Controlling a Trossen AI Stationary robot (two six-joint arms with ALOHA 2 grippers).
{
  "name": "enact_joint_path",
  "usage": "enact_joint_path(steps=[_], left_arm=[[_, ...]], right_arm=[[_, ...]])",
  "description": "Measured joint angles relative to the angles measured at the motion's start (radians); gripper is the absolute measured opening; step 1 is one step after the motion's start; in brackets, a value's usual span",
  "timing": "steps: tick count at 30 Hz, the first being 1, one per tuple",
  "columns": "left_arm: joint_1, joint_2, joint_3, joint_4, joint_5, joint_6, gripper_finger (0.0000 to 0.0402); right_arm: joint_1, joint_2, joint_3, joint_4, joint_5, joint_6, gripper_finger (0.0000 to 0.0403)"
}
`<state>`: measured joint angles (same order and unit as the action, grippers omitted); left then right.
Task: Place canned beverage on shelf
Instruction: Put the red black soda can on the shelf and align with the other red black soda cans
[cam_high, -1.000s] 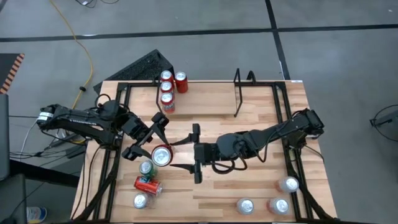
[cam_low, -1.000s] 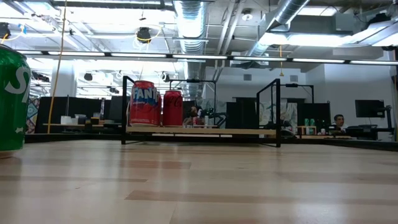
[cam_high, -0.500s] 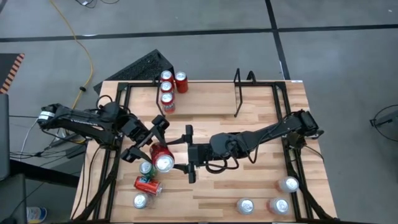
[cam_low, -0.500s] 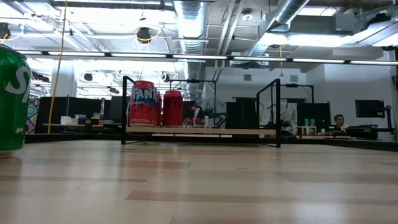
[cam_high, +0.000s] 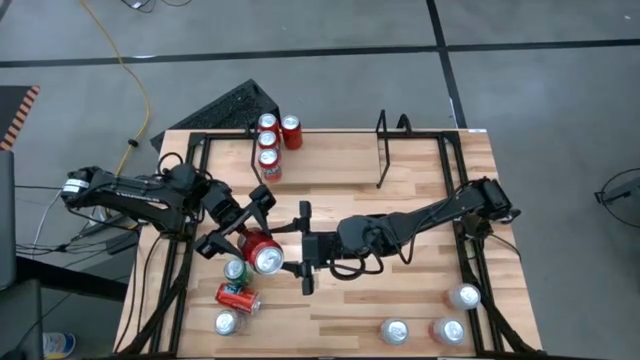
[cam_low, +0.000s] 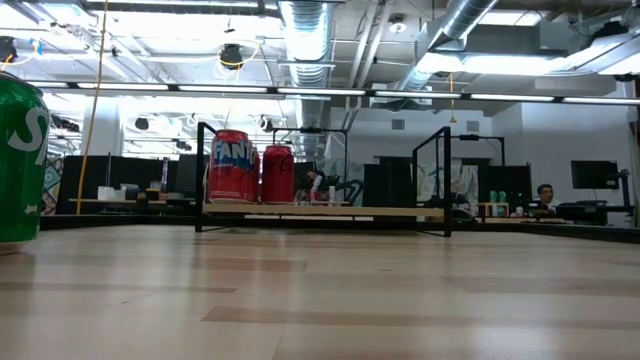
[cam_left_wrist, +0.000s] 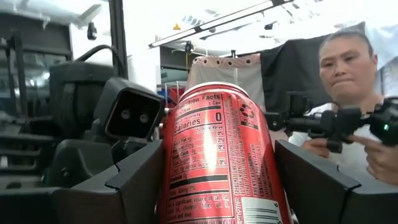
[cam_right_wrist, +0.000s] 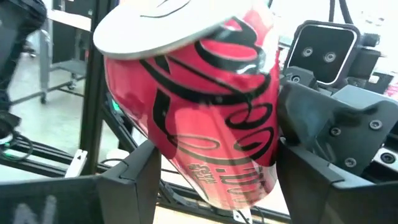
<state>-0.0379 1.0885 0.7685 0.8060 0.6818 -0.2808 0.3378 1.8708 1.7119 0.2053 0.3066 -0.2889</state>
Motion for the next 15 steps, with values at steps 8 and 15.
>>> enact_joint_path(steps=[8, 15], left_arm=[[0.01, -0.001, 0.005, -0.171, 0.011, 0.097, 0.0272], [0.005, 0.034, 0.005, -0.214, 0.046, 0.201, 0.0273]], right_arm=[[0.023, 0.002, -0.003, -0.011, 0.029, -0.004, 0.0256], [0.027, 0.003, -0.005, -0.037, 0.02, -0.012, 0.0265]])
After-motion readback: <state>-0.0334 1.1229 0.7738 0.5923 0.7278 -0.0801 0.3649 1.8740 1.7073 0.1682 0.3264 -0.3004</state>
